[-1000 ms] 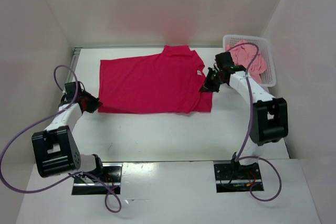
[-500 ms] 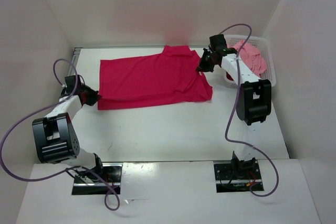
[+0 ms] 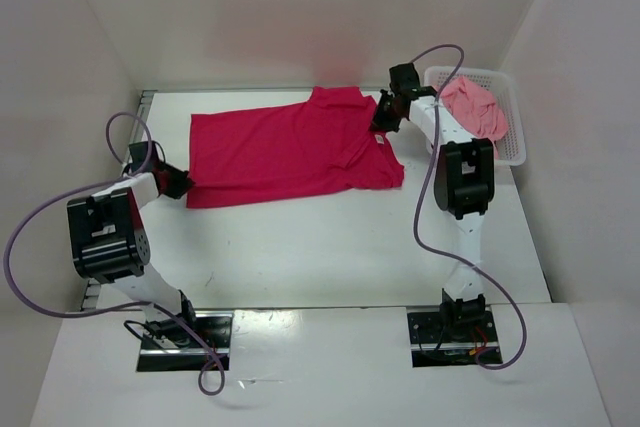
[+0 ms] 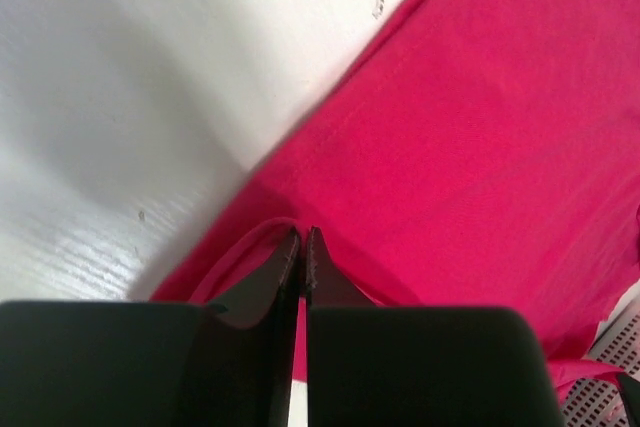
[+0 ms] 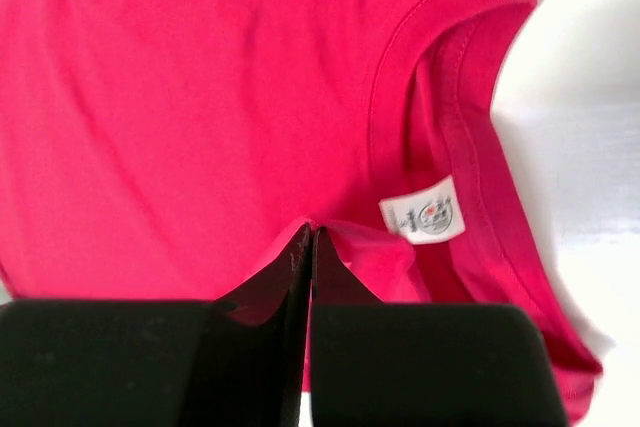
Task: Fold and stack the t-shirts
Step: Fold the flattened tshirt in 1/3 of the way
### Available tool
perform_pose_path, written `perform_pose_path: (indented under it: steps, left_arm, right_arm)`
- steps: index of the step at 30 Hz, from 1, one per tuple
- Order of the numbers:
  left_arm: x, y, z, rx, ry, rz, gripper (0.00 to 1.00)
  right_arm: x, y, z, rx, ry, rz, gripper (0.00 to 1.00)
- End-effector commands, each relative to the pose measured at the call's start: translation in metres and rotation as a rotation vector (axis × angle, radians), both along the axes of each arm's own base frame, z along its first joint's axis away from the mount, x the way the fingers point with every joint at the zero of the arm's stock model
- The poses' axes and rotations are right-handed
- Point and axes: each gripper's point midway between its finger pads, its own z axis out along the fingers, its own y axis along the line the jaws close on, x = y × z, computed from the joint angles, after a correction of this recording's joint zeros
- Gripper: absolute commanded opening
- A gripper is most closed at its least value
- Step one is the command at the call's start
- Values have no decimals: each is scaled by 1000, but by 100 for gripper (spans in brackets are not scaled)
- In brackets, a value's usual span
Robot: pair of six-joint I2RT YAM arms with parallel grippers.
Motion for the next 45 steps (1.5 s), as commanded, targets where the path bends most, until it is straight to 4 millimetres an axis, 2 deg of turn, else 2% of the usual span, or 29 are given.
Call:
perform_pose_path:
  steps: [1,2,5,6,7,8,9,10,11,12,13,14,15,16,17,18,19,20,21,22,24,25,27,29,31,37,38,42,45]
  left_arm:
    - [23,15,12,27,-71,42,7]
    - [23,15,12,27,-71,42,8]
    - [22,23,15,53,-75,60,33]
    - [21,20,14,49,-69,41,42]
    - [21,26,27,59,-100,54,55]
    - [19,29,33,69,-106,55,61]
    - [15,28,36,84,-112,42,65]
    - [11,29,49,99,-136,49,69]
    - [4,27,49,110,-135,38,74]
    - [-1,25,50,117,-133,30,76]
    - [-7,23,57,130,-142,21,76]
    - [-13,21,55,127,-134,20,76]
    - [-25,17,44,122,-100,12,74]
    - [-31,15,47,125,-108,12,68]
    - [-38,10,42,112,-95,5,61]
    - [-44,8,39,110,-89,4,54]
    - [-55,2,33,87,-81,4,46]
    - [-59,-2,30,78,-80,-3,43]
    - [-64,-4,30,70,-78,4,42]
    - [-68,-6,24,59,-64,11,41]
    - [-74,-6,19,62,-49,18,39]
    - [-79,-8,11,55,-28,17,39]
    - [-76,-8,4,38,-21,20,39]
    - [-72,-10,0,14,-20,29,39]
    - [-69,-9,-6,9,-5,29,41]
    - [-59,-8,-16,-14,-7,40,37]
    - [-56,-6,-20,-17,0,40,34]
    - [-49,-6,-31,-35,31,35,7]
    - [-46,2,-28,-7,37,27,0]
  right_arm:
    - [22,-5,13,-24,-66,-10,0]
    - [22,-5,13,-24,-67,-10,0]
    - [25,-4,25,-14,-90,-18,5]
    - [25,-4,31,-12,-100,-18,9]
    - [25,-4,37,-10,-111,-18,21]
    - [22,-5,40,-9,-112,-18,26]
    - [17,-4,57,3,-138,-11,31]
    - [12,-5,57,3,-137,-11,36]
    - [9,-4,65,14,-158,-5,37]
    - [2,-5,87,21,-197,-5,39]
    - [-11,-5,75,24,-166,3,39]
    - [-16,-6,78,27,-181,3,42]
    - [-26,-7,97,39,-214,-4,44]
    - [-44,-9,76,37,-166,3,48]
    - [-52,-10,73,37,-161,3,73]
    - [-60,-10,72,44,-158,10,81]
    - [-76,-14,68,30,-156,11,81]
    - [-83,-16,68,30,-157,11,70]
    - [-96,-20,53,15,-129,2,60]
    - [-101,-23,65,13,-161,-4,52]
    - [-116,-27,53,1,-138,-11,29]
    - [-121,-28,54,2,-140,-11,23]
    - [-134,-30,38,0,-97,-17,16]
    - [-139,-26,33,22,-90,-10,16]
    - [-148,-28,18,22,-54,-17,24]
    - [-155,-35,9,11,-46,-77,40]
    - [-157,-38,5,2,-36,-94,44]
    - [-150,-47,-3,6,-26,-177,51]
    - [-149,-58,-16,-21,-4,-223,52]
